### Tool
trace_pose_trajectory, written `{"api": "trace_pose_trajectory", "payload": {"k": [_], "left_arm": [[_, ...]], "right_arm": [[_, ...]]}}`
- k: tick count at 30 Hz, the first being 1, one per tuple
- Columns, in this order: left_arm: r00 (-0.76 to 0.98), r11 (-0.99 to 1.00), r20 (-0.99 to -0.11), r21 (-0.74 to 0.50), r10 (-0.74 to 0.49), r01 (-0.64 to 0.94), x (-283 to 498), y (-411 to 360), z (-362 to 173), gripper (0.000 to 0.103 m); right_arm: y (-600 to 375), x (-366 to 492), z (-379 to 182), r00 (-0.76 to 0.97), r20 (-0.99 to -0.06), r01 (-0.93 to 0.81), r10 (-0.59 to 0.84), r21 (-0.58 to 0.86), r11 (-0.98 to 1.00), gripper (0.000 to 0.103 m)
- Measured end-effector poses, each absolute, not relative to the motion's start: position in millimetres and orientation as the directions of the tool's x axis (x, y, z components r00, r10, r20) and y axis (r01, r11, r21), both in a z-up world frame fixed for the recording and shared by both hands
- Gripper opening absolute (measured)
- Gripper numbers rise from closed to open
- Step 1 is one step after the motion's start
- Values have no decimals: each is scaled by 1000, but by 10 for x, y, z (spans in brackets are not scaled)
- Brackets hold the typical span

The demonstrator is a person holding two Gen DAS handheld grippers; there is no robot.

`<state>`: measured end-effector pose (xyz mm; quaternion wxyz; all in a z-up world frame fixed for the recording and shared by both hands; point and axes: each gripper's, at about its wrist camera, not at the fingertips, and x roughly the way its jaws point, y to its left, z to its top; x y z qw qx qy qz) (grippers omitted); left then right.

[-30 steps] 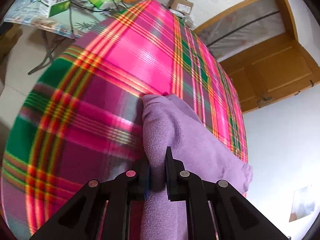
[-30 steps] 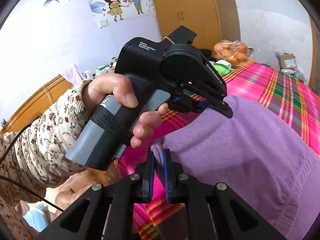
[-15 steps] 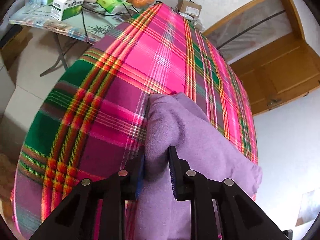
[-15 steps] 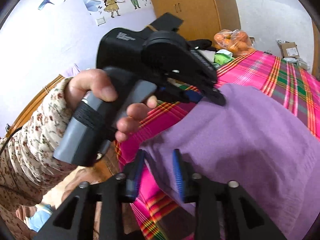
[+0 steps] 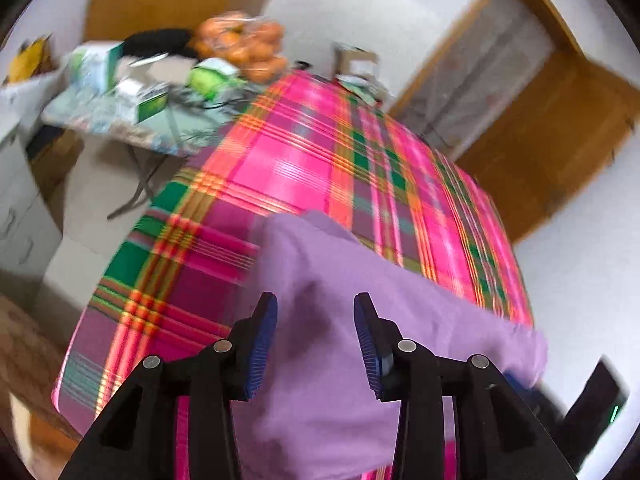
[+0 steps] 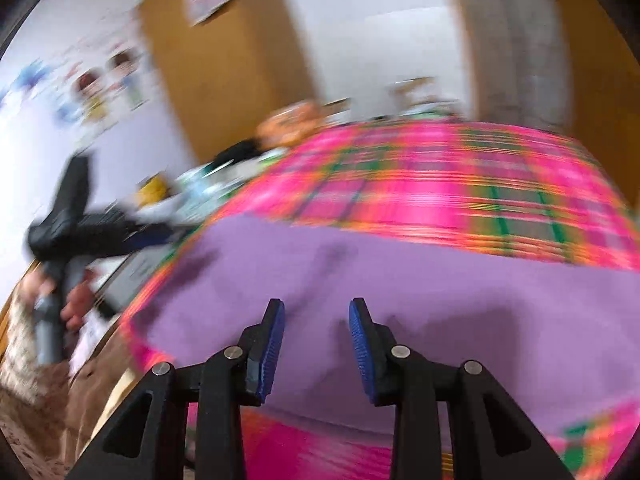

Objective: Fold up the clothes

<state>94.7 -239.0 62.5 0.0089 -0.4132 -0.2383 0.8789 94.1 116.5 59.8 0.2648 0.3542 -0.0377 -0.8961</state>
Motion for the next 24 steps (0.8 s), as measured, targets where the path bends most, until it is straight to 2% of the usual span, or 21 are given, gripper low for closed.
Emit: {"api": "trace_pose_trajectory", "payload": {"k": [4, 10, 13, 18, 21, 24], "left_arm": [[-642, -896, -725, -424, 249, 131, 873, -2109, 601, 41], [-616, -899, -729, -431, 298, 74, 745, -1738, 522, 41], [-596, -892, -738, -446, 318, 76, 701, -1639, 428, 41], [-548, -867, -753, -489, 364, 95, 597, -1566, 223, 41], [-559, -882, -760, -460, 333, 99, 565, -1508, 212, 41], [-563, -905, -772, -414, 294, 95, 531, -1425, 215, 41]], "right_arm": [[1966, 878, 607, -713, -624, 210, -321, 247, -946, 34], [3077, 981, 515, -771, -630, -100, -94, 266, -959, 34], [3561, 1004, 452, -766, -641, -198, -59, 322, -926, 36], [3877, 880, 362, -756, -654, -266, -5, 315, -911, 37], [3986, 772, 299, -742, -670, -299, 27, 294, -908, 38], [4053, 645, 230, -729, -684, -308, 29, 291, -906, 43]]}}
